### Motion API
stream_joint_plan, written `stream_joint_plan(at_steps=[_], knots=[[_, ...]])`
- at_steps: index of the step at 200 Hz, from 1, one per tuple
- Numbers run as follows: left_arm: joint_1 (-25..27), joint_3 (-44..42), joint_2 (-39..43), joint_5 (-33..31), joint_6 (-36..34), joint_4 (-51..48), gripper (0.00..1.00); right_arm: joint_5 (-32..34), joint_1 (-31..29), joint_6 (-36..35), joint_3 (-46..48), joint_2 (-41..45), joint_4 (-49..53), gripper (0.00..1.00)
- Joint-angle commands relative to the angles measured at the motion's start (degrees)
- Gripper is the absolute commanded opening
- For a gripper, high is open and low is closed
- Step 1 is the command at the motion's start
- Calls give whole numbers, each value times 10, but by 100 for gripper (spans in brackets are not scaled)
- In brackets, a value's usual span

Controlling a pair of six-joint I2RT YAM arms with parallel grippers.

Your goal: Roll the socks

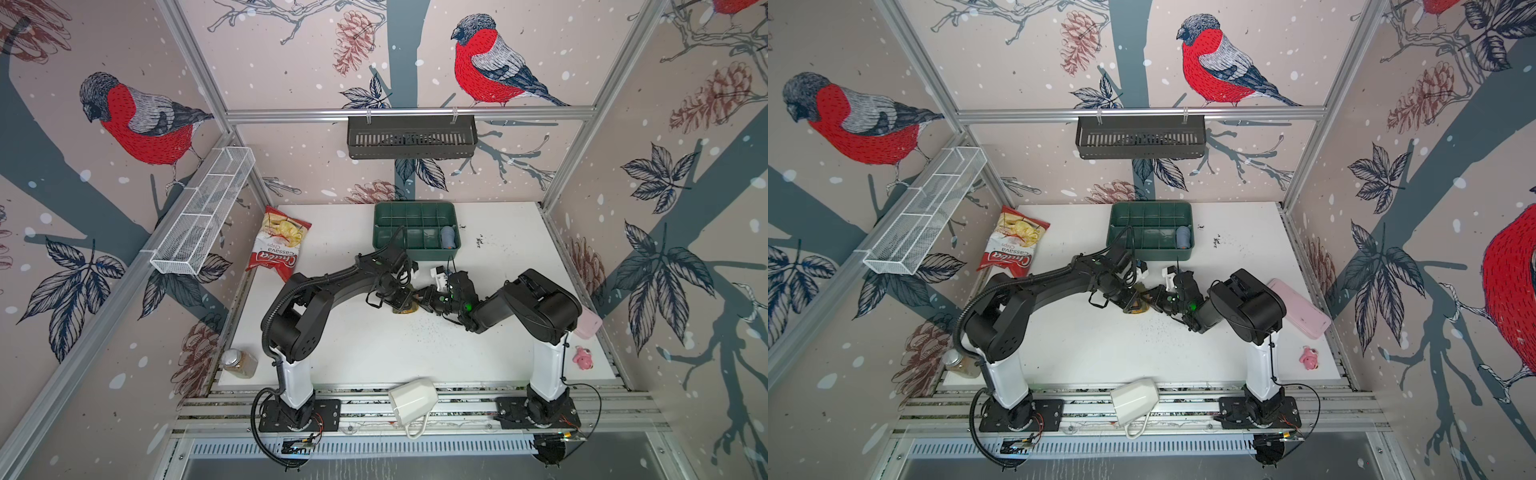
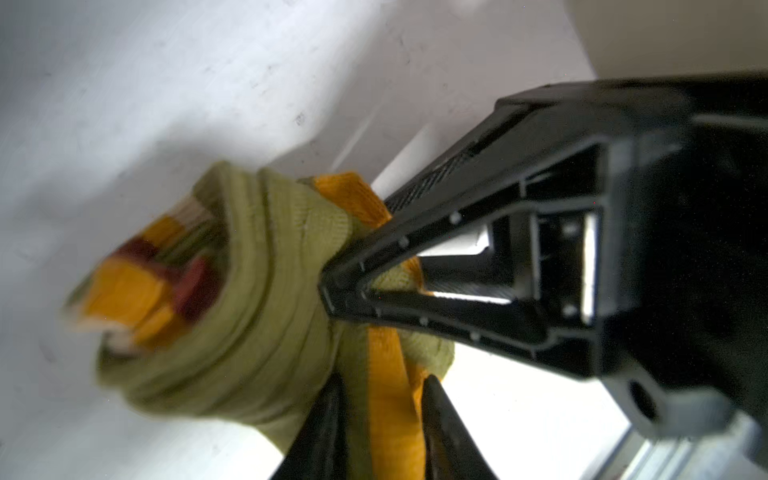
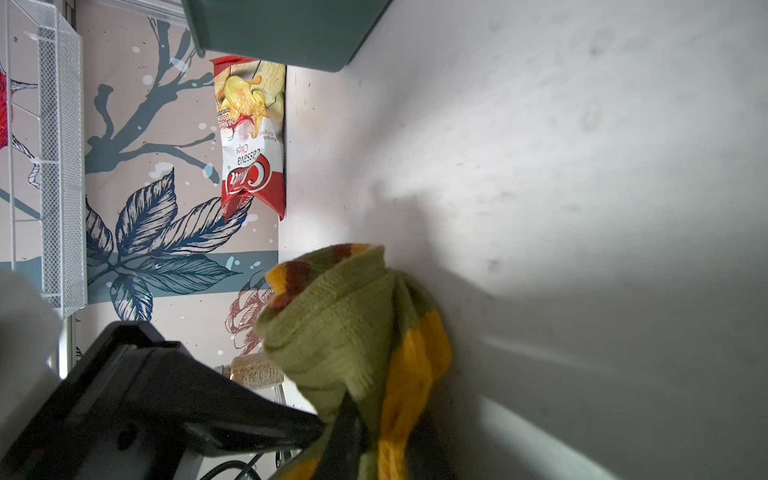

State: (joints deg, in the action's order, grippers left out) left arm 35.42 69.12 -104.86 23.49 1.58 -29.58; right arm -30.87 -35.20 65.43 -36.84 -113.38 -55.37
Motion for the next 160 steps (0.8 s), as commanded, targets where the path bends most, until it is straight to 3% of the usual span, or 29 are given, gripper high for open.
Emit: stream_joint_plan(at_steps=[1, 46, 99, 160], knots=[[-25, -21, 38, 112, 18, 49, 36, 8, -1, -29, -3, 3, 40, 0], [-110, -115, 114, 198, 104, 181, 42, 1, 0, -40, -1, -3, 45, 0], [-162, -247, 115, 274, 229, 380, 49, -18, 4, -29, 8, -18, 15, 0], [-170, -249, 59, 269, 235, 415, 51, -24, 3, -31, 0, -21, 22, 0]])
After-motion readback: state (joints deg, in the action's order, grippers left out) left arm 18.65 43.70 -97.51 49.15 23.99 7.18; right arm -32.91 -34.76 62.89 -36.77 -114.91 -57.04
